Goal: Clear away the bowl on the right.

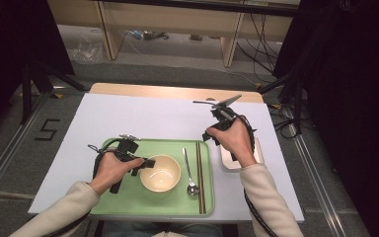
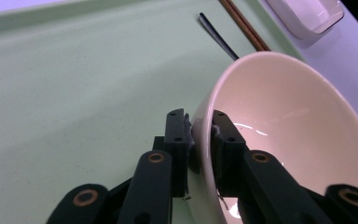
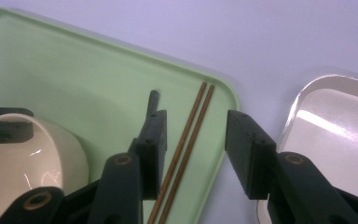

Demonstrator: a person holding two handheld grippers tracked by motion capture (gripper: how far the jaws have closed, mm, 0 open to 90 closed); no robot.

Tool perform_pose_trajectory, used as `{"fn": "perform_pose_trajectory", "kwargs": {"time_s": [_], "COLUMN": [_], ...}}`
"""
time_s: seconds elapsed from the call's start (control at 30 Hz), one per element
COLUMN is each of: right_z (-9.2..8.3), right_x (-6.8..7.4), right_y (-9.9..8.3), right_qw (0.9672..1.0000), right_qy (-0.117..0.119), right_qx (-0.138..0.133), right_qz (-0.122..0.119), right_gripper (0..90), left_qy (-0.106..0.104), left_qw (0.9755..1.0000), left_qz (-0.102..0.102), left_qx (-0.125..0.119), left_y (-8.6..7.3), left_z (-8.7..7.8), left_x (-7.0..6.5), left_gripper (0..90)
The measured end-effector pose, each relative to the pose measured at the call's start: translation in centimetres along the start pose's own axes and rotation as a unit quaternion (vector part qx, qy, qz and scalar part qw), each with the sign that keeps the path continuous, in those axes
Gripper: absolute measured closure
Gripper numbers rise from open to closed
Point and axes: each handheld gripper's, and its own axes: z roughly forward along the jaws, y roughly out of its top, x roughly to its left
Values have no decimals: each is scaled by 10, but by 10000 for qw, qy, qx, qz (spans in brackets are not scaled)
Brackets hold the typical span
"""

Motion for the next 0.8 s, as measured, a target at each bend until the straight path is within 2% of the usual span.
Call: {"fn": "perform_pose_trajectory", "kwargs": {"time_s": [0.07, 0.1, 0.13, 0.17, 0.2, 0.3, 0.37, 0.4, 0.43, 0.47, 0.53, 0.6, 0.63, 0.7, 0.73, 0.77, 0.8], "right_z": [1, 1, 0, 1, 1, 2, 2, 2, 1, 0, 0, -2, -4, -6, -6, -7, -7], "right_x": [-3, -5, -4, -9, -9, -17, -21, -27, -25, -30, -38, -49, -54, -60, -65, -68, -70], "right_y": [0, 0, 0, 0, 0, 0, -1, -1, -1, -1, -2, -2, -3, -4, -4, -5, -5], "right_qw": [9999, 9999, 10000, 10000, 10000, 9998, 9996, 9994, 9993, 9993, 9991, 9987, 9984, 9973, 9976, 9959, 9956], "right_qy": [-8, -4, -41, -27, -73, -172, -230, -263, -278, -319, -350, -462, -458, -497, -524, -536, -561], "right_qx": [-39, -19, 35, -3, 34, 91, 132, 129, 206, 168, 209, 190, 236, 270, 247, 315, 319], "right_qz": [-116, -106, 60, -89, -30, 20, -12, -193, 103, 20, 87, 59, 230, 467, 376, 651, 680], "right_gripper": [583, 581, 581, 581, 579, 558, 544, 543, 541, 539, 533, 530, 529, 529, 529, 529, 529], "left_qy": [-21, -24, -80, -82, -34, 86, 206, 244, 277, 304, 326, 451, 471, 507, 530, 528, 586], "left_qw": [10000, 10000, 9999, 9998, 9997, 9978, 9949, 9933, 9919, 9903, 9876, 9852, 9838, 9824, 9820, 9821, 9814], "left_qz": [10, 23, 35, 61, 117, 432, 726, 825, 881, 945, 1019, 994, 1028, 1068, 980, 970, 936], "left_qx": [-65, -74, -105, -149, -232, -494, -663, -772, -867, -971, -1147, -1318, -1387, -1449, -1528, -1528, -1567], "left_y": [0, 0, 0, 0, -1, -1, -2, -3, -4, -5, -10, -18, -21, -26, -29, -30, -31], "left_z": [0, -1, 0, -1, -2, -10, -18, -23, -28, -33, -42, -51, -55, -59, -62, -64, -66], "left_x": [0, 0, 1, 1, 1, 1, 1, 1, 1, 1, 3, 8, 11, 15, 17, 18, 20], "left_gripper": [745, 715, 691, 660, 630, 498, 444, 416, 371, 343, 309, 269, 258, 256, 256, 256, 256]}}
